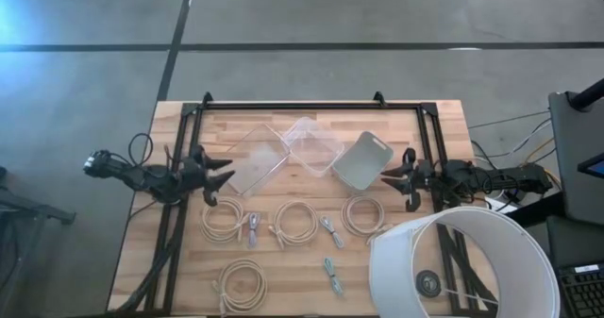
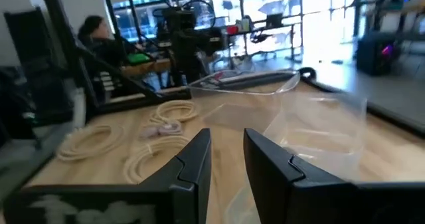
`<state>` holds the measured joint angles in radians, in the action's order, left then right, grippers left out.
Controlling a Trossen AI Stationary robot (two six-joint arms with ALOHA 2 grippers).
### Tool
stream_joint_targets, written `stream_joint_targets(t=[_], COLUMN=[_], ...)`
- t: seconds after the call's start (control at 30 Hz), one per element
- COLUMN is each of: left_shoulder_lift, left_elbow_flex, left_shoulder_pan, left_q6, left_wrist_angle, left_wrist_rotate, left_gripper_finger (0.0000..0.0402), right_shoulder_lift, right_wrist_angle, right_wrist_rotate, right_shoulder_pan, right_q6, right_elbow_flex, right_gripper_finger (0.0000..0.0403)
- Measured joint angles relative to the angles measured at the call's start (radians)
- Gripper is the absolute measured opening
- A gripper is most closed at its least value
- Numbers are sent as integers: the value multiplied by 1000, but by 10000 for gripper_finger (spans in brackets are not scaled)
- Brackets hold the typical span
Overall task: Pick & Place USB Port
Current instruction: Put the light brown HDMI cable into the left transparent bin
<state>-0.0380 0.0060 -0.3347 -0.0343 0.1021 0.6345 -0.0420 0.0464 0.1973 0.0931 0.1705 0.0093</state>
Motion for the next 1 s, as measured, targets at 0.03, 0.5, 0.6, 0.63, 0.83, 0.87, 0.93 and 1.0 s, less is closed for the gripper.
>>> stream_joint_targets(t=[0.03, 0.5, 0.6, 0.63, 0.83, 0.87, 0.93, 1.0], left_shoulder_lift=[0, -206, -301, -331, -523, -553, -606, -653], left_elbow_flex=[2, 218, 312, 343, 528, 554, 605, 647], left_shoulder_pan=[0, -1, -1, -1, -8, -10, -15, -25], left_q6=[0, 0, -17, -29, -87, -113, -174, -242], left_wrist_angle=[1, -99, -215, -250, -473, -504, -586, -667], left_wrist_rotate=[-32, -222, -224, -225, -264, -275, -288, -315], left_gripper_finger=[175, 175, 175, 175, 175, 175, 175, 174], right_shoulder_lift=[-1, -155, -221, -242, -376, -397, -437, -484], right_wrist_angle=[18, 550, 569, 570, 498, 475, 440, 428], right_wrist_rotate=[29, 12, 6, 4, 4, 4, 4, 4], right_shoulder_pan=[0, 0, 0, 0, 0, 0, 0, 0], right_q6=[-38, -260, -261, -260, -256, -255, -252, -251], right_elbow_flex=[0, 0, 20, 36, 154, 172, 201, 228], right_gripper_finger=[86, 143, 160, 165, 177, 178, 178, 178])
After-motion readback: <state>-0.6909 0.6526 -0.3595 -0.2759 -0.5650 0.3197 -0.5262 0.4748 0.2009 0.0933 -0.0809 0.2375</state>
